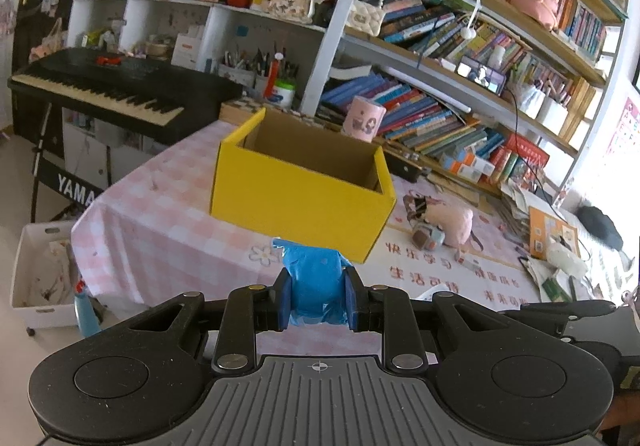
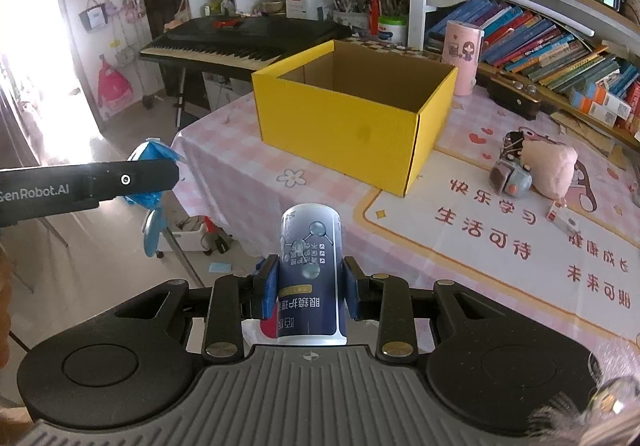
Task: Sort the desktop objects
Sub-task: 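Lower the blue clip with the left tool while the right tool lowers the tube into the box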
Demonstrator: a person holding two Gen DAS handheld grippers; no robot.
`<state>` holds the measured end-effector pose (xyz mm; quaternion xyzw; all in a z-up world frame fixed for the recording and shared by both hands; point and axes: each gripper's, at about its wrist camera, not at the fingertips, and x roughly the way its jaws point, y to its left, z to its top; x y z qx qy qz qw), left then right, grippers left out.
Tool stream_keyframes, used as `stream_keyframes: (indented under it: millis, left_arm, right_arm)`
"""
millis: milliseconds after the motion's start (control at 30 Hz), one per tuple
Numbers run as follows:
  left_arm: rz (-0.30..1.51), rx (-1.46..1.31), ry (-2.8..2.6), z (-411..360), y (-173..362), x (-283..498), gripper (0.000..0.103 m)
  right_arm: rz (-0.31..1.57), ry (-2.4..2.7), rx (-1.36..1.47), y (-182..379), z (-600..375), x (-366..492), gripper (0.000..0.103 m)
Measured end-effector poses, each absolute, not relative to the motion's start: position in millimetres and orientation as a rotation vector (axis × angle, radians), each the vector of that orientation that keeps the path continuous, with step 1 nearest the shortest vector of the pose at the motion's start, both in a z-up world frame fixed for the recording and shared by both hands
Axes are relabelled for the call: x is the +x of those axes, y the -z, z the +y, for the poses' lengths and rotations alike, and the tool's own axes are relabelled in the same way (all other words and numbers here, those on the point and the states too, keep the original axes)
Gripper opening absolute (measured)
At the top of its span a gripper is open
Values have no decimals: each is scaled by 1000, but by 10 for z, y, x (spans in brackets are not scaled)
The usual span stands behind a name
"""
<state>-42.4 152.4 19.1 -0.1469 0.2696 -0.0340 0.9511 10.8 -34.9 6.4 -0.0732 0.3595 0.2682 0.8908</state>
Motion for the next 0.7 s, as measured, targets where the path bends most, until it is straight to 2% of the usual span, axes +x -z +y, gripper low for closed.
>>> stream_keyframes:
  millis: [333,700]
  left_arm:
    - [450,-246,19,1544,-499,-26,24]
    - [366,-153,-2,1393,-753,891,24]
  right_arm:
    - [667,-604,-109,-300,-325,632,30]
    - [492,-606,-68,-791,-421,1642,30]
